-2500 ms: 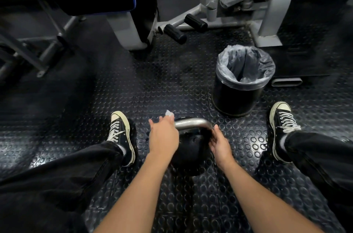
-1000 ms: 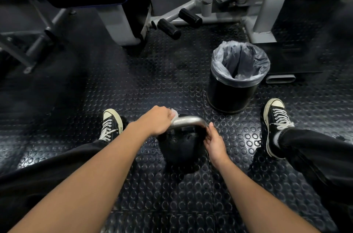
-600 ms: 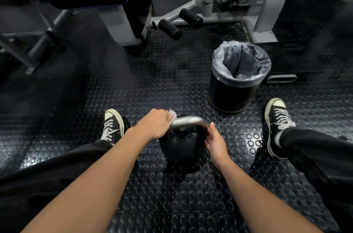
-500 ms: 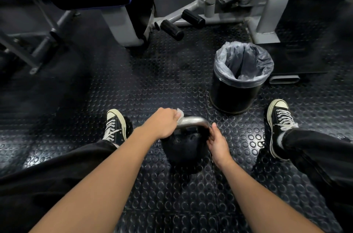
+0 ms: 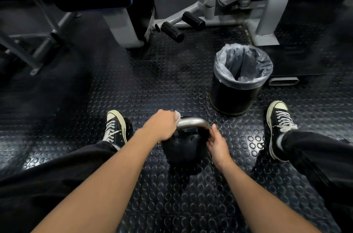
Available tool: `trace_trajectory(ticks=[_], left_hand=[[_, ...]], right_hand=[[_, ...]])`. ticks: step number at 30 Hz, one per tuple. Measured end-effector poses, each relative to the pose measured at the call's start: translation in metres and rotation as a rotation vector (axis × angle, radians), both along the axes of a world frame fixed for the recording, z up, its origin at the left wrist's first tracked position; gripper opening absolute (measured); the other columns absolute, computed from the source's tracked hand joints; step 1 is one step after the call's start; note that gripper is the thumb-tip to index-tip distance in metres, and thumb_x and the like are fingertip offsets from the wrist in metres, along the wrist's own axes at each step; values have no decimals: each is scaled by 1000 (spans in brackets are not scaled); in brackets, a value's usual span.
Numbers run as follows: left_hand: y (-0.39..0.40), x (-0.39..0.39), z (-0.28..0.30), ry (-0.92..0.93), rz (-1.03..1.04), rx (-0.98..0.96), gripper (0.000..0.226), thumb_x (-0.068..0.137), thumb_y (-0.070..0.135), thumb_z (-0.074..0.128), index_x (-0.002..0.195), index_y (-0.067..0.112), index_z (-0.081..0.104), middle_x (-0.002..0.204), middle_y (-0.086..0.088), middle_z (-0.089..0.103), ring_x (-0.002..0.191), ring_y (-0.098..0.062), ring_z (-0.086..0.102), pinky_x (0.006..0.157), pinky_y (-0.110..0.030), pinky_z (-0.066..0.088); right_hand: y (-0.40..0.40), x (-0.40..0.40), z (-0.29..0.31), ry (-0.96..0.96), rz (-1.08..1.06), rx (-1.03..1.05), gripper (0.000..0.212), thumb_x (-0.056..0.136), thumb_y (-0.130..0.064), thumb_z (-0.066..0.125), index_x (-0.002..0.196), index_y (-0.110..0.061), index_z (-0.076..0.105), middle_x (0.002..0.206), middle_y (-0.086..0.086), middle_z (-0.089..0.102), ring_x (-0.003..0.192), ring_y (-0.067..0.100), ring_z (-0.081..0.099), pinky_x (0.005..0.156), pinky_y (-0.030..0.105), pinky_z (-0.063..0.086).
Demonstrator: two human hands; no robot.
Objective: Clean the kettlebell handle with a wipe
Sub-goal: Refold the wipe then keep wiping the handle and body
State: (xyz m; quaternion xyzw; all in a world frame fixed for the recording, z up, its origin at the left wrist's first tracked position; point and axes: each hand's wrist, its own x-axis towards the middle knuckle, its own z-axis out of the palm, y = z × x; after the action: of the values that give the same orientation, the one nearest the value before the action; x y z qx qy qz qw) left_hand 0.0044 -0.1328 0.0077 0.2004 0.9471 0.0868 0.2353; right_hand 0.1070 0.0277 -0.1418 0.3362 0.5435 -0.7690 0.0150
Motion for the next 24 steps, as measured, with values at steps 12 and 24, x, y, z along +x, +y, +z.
trace_trajectory(ticks=[12,24], left_hand=[[-8,18,-13,87,-37,-51,41,88,-5,36,118,17,53,87,-8,51,86,-33,56,67,-39,44],[-15,31,-24,86,-48,-132,82,86,-16,37,157,21,20,163,-7,26,148,-37,26,109,-42,42]], right_hand=[[2,-2,0,0,-64,-53,47,104,-49,41,78,-30,76,78,-25,74,88,0,65,102,29,39],[2,-1,-8,12,-6,-3,44,99,-62,40,77,-54,77,87,-23,76,98,5,64,106,34,39]])
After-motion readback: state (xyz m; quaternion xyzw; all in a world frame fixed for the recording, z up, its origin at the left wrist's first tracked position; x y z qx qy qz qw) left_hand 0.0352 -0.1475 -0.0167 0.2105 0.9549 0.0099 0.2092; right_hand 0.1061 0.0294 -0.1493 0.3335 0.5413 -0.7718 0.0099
